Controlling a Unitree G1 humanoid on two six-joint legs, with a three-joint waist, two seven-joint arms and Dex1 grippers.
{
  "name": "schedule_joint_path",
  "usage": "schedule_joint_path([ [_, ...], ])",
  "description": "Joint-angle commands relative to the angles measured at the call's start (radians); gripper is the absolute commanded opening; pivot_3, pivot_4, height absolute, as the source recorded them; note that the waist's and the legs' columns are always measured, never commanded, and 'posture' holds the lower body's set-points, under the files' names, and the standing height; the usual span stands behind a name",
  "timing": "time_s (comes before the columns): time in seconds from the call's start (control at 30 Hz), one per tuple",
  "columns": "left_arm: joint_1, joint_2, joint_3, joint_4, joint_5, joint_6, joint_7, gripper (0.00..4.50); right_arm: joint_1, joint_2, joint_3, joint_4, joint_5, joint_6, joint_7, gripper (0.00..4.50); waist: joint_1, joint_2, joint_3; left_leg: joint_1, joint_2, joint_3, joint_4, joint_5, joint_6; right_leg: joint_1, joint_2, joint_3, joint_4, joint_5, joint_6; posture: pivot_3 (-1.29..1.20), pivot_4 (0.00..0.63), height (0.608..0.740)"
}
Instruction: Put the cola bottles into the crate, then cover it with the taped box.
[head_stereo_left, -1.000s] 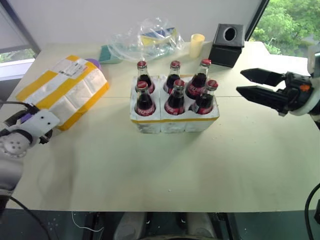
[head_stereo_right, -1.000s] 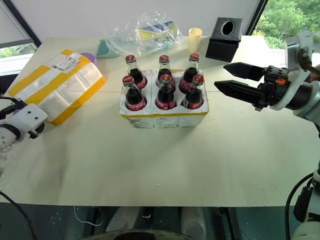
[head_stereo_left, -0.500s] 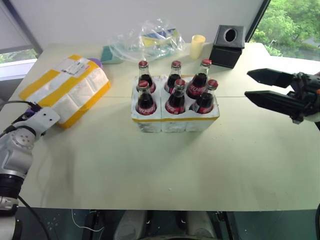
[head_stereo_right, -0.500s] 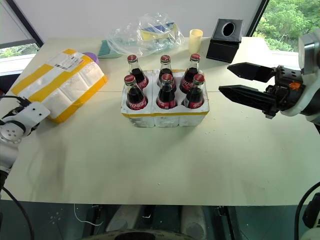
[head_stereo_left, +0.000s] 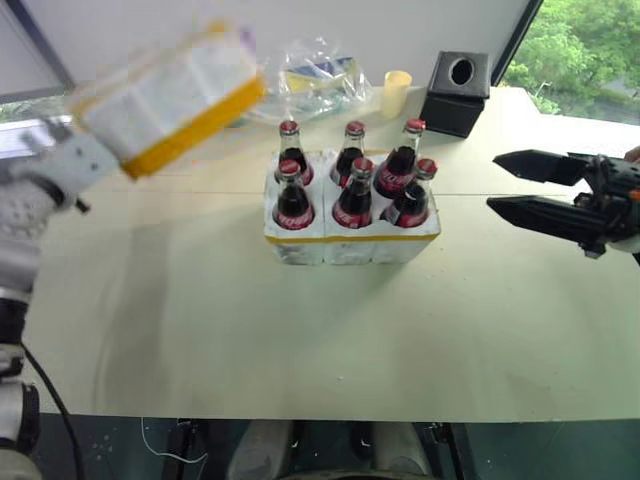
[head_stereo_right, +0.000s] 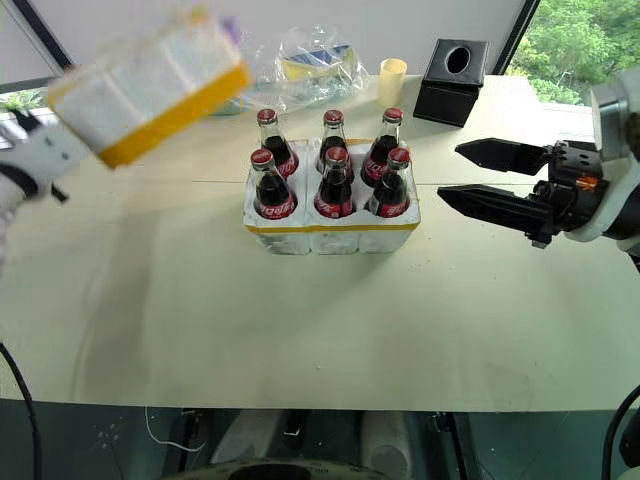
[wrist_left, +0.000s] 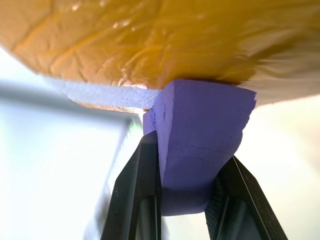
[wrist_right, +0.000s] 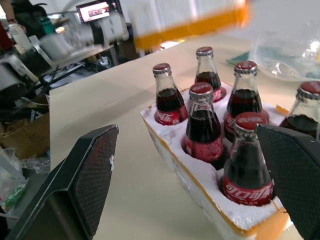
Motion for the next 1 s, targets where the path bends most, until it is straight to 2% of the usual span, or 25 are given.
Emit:
schedule_joint_path([
  [0.03,-0.049,-0.03,0.007,-0.18,-0.095,-0.029,-0.1,0.76,-0.003,0.007,-0.002,-0.004,-0.011,-0.03,-0.007,4.5,0.0,0.001,0.0,0.0,0.0,0.001,0.001,0.0,0.0,0.0,0.0,0.0,0.0,0.0,0.0,0.0,0.15,0.74],
  [0.13,-0.03,-0.038,-0.019,-0.306,-0.136,-0.014,-0.2,0.76,-0.007,0.017,-0.001,0.004,-0.012,-0.031,-0.024,4.5,-0.003,0.001,0.0,0.0,0.0,0.002,0.002,0.0,0.0,0.0,-0.001,0.0,0.0,0.0,0.0,0.0,0.15,0.74],
  [0.3,0.02,-0.025,-0.046,-0.41,-0.106,0.008,-0.276,0.76,-0.005,0.023,-0.006,0.011,-0.002,-0.026,-0.037,4.5,-0.006,0.001,0.0,0.0,0.001,0.002,0.002,-0.001,0.003,0.0,0.002,0.0,0.002,0.001,0.001,0.0,0.15,0.74],
  [0.47,0.036,-0.002,-0.081,-0.413,0.046,-0.012,-0.241,0.76,-0.015,0.029,-0.023,0.015,0.025,-0.016,-0.06,4.5,-0.003,0.001,0.0,0.001,0.002,0.002,0.004,-0.001,0.003,0.001,0.003,0.0,0.002,0.001,0.0,0.0,0.15,0.74],
  [0.57,0.032,-0.02,-0.095,-0.426,0.086,-0.05,-0.223,0.76,-0.031,0.034,-0.027,0.027,0.043,-0.013,-0.079,4.5,0.0,0.001,0.0,0.001,0.002,0.002,0.004,-0.001,0.003,0.001,0.003,0.0,0.002,0.001,0.0,0.0,0.15,0.74],
  [0.7,0.011,0.004,-0.118,-0.398,0.191,-0.138,-0.183,0.76,-0.041,0.036,-0.016,0.032,0.047,-0.017,-0.087,4.5,0.001,0.001,0.0,0.001,0.002,0.002,0.004,-0.001,0.003,0.001,0.003,0.0,0.002,0.001,0.0,0.0,0.15,0.74],
  [0.83,-0.031,-0.045,-0.1,-0.385,0.167,-0.143,-0.162,0.76,-0.044,0.043,-0.004,0.036,0.045,-0.023,-0.088,4.5,0.001,0.001,0.0,0.001,0.002,0.002,0.004,-0.001,0.003,0.002,0.003,0.0,0.002,0.001,0.0,0.0,0.15,0.74],
  [1.0,-0.064,-0.027,-0.111,-0.389,0.2,-0.174,-0.201,0.76,-0.047,0.053,-0.003,0.042,0.043,-0.027,-0.093,4.5,0.001,0.001,0.0,0.001,0.002,0.002,0.004,-0.001,0.003,0.002,0.003,-0.002,0.002,0.001,0.001,0.0,0.15,0.74],
])
